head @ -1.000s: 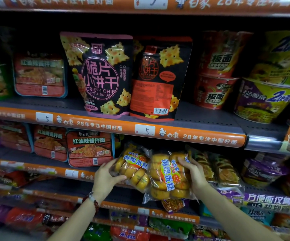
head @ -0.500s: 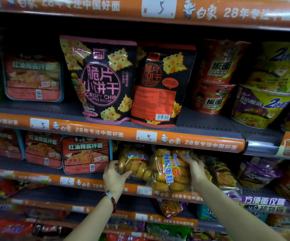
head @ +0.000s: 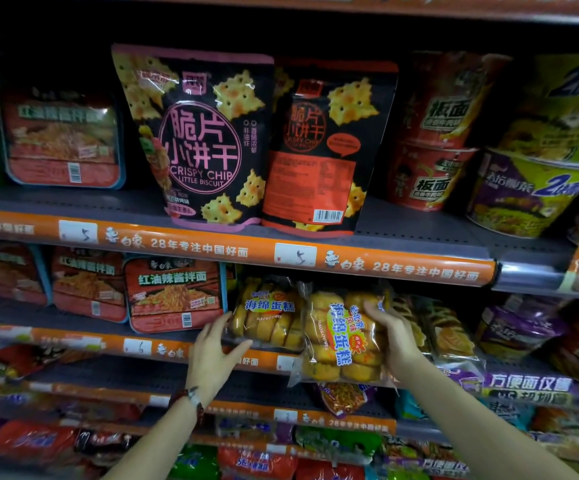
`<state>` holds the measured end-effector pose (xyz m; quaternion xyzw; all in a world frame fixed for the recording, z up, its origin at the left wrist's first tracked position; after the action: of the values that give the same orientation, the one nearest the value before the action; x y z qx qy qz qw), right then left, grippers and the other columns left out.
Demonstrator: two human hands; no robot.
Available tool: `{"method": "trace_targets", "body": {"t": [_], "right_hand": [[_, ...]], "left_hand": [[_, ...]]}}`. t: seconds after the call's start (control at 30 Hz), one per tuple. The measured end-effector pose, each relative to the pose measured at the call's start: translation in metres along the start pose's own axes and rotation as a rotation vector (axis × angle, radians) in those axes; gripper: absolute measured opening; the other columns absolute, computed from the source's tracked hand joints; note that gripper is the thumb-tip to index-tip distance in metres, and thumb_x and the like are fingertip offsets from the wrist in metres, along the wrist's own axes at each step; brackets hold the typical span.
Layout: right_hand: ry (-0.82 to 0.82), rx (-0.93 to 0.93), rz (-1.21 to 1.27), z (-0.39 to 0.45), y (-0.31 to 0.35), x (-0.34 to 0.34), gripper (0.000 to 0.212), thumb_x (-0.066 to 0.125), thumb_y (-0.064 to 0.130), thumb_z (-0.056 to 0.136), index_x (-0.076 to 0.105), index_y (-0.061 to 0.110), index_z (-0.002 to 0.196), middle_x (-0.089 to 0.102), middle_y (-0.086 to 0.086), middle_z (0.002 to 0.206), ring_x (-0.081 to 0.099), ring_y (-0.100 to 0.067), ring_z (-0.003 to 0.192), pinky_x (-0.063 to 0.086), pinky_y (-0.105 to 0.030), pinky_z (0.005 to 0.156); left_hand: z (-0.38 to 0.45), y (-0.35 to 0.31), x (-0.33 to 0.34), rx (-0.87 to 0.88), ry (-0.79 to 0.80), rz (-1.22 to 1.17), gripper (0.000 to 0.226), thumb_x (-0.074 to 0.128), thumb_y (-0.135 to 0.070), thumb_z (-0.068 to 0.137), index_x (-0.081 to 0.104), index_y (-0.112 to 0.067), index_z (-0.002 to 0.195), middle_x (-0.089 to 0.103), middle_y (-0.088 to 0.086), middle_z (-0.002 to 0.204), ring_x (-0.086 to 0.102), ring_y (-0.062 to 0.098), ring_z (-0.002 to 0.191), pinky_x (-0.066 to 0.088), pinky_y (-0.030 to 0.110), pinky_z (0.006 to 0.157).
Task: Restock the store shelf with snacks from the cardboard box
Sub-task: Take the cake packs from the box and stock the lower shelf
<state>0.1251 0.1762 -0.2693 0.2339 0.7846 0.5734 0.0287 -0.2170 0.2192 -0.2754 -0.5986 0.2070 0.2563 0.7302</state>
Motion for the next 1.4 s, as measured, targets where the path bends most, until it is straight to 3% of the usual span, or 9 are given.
{"method": "trace_targets", "body": {"t": [0.1,0.17,0.3,0.5,0.63,0.8,0.97,1.17,1.4], "right_hand": [[0.055,0.001,-0.019,0.003,0.007,0.010,0.105,0.092,0.044,0.047,0.049,0.011,0.137,0.072,-0.014,0.111,0.070,-0.035,0.098,0.053,-0.053,0.091],[0.134,0.011,-0.037,0.001,0.011,0.026,0.080,0.085,0.038,0.058,0.059,0.007,0.126,0.073,-0.015,0.106,0.071,-0.035,0.094,0.055,-0.046,0.086],[0.239,0.033,-0.057,-0.003,0.011,0.057,0.055,0.077,0.031,0.069,0.065,0.005,0.115,0.074,-0.017,0.097,0.072,-0.034,0.085,0.055,-0.040,0.074],[0.260,0.004,-0.050,-0.007,0.003,0.079,0.064,0.082,0.031,0.063,0.062,0.003,0.117,0.072,-0.021,0.102,0.069,-0.039,0.094,0.055,-0.047,0.083],[0.248,-0.007,-0.051,-0.011,0.005,0.082,0.061,0.081,0.029,0.065,0.063,0.004,0.117,0.073,-0.018,0.099,0.072,-0.034,0.087,0.056,-0.039,0.072],[0.108,0.021,0.053,-0.010,-0.004,0.083,0.067,0.083,0.030,0.067,0.058,0.005,0.124,0.073,-0.019,0.101,0.072,-0.037,0.090,0.058,-0.048,0.075],[-0.052,-0.006,0.309,-0.012,-0.009,0.094,0.058,0.075,0.027,0.081,0.049,0.010,0.130,0.068,-0.016,0.112,0.069,-0.032,0.094,0.056,-0.048,0.083],[-0.025,-0.176,0.152,-0.027,-0.021,0.093,0.101,0.085,0.031,0.069,0.020,0.045,0.145,0.037,-0.004,0.147,0.055,-0.028,0.121,0.051,-0.052,0.096],[-0.262,-0.295,-0.285,-0.042,0.005,0.080,0.054,0.083,0.036,0.072,0.047,0.022,0.109,0.056,0.009,0.094,0.060,-0.010,0.088,0.044,-0.017,0.064]], "left_hand": [[-0.001,0.015,-0.008,0.033,-0.011,0.163,0.072,0.066,-0.057,0.079,0.038,-0.036,0.142,0.049,-0.007,0.136,0.047,0.019,0.125,0.036,0.052,0.104],[-0.004,0.028,-0.011,0.087,0.015,0.323,0.071,0.062,-0.061,0.081,0.037,-0.038,0.143,0.050,-0.009,0.135,0.045,0.018,0.128,0.028,0.049,0.106],[-0.008,0.046,-0.002,0.208,0.067,0.509,0.065,0.072,-0.047,0.078,0.050,-0.028,0.136,0.055,0.001,0.137,0.045,0.026,0.133,0.032,0.052,0.105],[-0.004,0.047,0.000,0.193,0.011,0.489,0.050,0.078,-0.038,0.076,0.065,-0.024,0.122,0.059,0.003,0.132,0.049,0.027,0.129,0.034,0.055,0.104],[-0.003,0.049,0.001,0.194,-0.017,0.485,0.048,0.082,-0.035,0.072,0.068,-0.022,0.116,0.062,0.005,0.126,0.055,0.029,0.123,0.038,0.055,0.100],[-0.003,0.049,0.003,0.229,-0.039,0.482,0.048,0.084,-0.031,0.070,0.069,-0.021,0.114,0.064,0.006,0.122,0.057,0.030,0.119,0.039,0.055,0.098],[-0.006,0.049,0.002,0.236,-0.033,0.497,0.053,0.045,-0.057,0.080,0.066,-0.025,0.117,0.062,0.003,0.124,0.055,0.027,0.121,0.039,0.054,0.100],[-0.005,0.052,0.004,0.216,0.014,0.502,0.051,0.081,-0.033,0.073,0.064,-0.024,0.121,0.061,0.004,0.127,0.053,0.027,0.123,0.038,0.054,0.101],[-0.005,0.052,0.006,0.228,-0.002,0.560,0.055,0.086,-0.030,0.067,0.066,-0.021,0.117,0.064,0.004,0.122,0.057,0.029,0.118,0.042,0.054,0.097]]}}
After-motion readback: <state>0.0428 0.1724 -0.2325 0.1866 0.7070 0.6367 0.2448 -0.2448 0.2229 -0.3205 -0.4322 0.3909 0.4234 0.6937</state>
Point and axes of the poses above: each hand's wrist, its own z-axis towards the middle knuckle, its own x-axis out of the palm, y = z × x, the point moved 9 cm from there along z, towards the middle knuckle
